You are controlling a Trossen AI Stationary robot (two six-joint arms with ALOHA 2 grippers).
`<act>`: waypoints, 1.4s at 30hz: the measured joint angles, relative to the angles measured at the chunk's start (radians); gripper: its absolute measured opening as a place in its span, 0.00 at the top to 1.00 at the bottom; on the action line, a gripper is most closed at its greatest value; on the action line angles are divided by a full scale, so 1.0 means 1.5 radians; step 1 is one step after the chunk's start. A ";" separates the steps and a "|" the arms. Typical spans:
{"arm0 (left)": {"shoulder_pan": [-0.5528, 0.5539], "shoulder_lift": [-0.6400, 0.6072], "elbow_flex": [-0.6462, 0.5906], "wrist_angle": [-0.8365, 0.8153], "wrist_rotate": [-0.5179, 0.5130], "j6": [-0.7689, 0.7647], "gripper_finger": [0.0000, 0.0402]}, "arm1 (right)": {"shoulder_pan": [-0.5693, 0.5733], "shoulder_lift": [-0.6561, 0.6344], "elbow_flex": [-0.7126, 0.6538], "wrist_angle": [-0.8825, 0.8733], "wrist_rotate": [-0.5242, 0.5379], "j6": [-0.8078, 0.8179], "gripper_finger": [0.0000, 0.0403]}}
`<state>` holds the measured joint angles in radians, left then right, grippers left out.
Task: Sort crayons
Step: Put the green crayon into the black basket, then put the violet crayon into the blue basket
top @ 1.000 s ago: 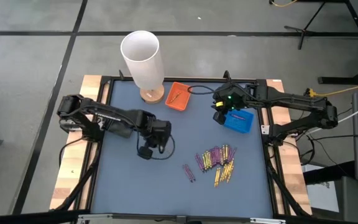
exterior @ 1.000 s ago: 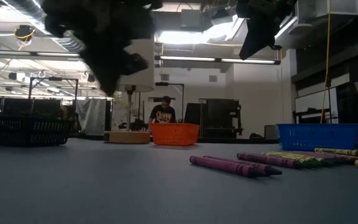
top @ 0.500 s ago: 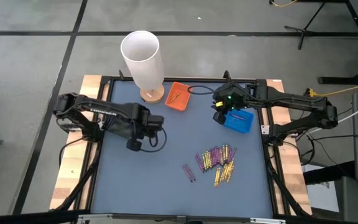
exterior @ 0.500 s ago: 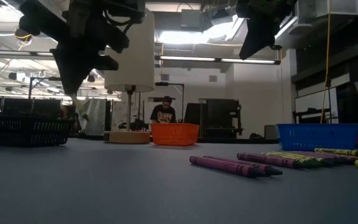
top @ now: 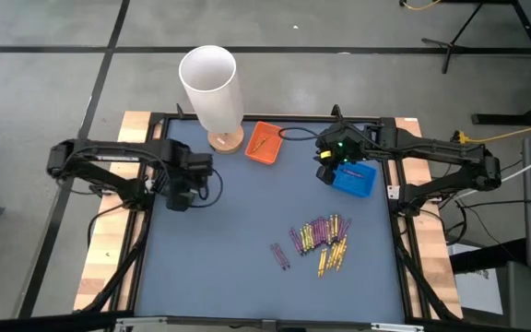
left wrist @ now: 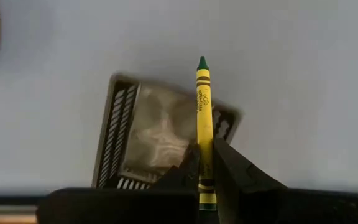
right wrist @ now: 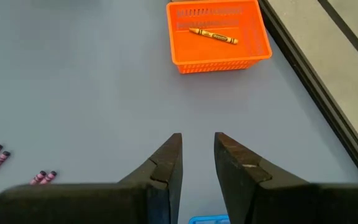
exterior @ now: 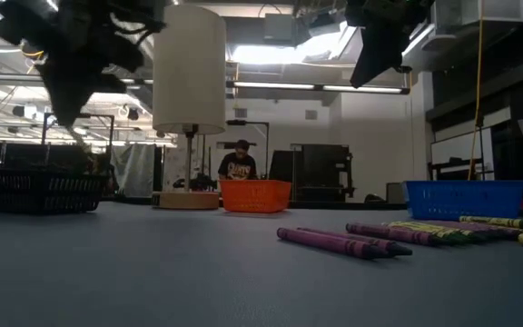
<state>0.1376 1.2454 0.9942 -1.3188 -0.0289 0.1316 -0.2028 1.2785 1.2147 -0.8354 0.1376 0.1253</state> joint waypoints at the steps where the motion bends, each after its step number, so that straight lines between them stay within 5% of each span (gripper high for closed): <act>1: 0.003 -0.014 -0.015 0.000 -0.007 0.000 0.98 | 0.000 0.000 0.000 0.002 0.000 0.000 0.78; 10: 0.023 -0.064 -0.107 -0.001 -0.015 0.000 0.98 | 0.000 0.000 0.000 0.005 0.000 0.000 0.78; 17: 0.025 -0.062 -0.128 0.012 -0.123 -0.025 0.98 | 0.000 0.000 0.000 0.005 0.000 0.000 0.78; 23: 0.025 -0.062 -0.128 0.011 -0.135 -0.033 0.98 | 0.000 0.000 0.000 0.011 0.000 0.000 0.78; 35: 0.025 -0.062 -0.128 0.010 -0.170 -0.048 0.77 | 0.000 0.000 0.000 0.016 0.000 0.000 0.78; 42: 0.025 -0.062 -0.128 0.010 -0.170 -0.048 0.74 | 0.001 0.000 0.000 0.009 -0.045 0.026 0.78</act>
<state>0.1745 1.1522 0.8028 -1.3037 -0.2840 0.0589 -0.2019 1.2785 1.2144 -0.8222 0.0704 0.1647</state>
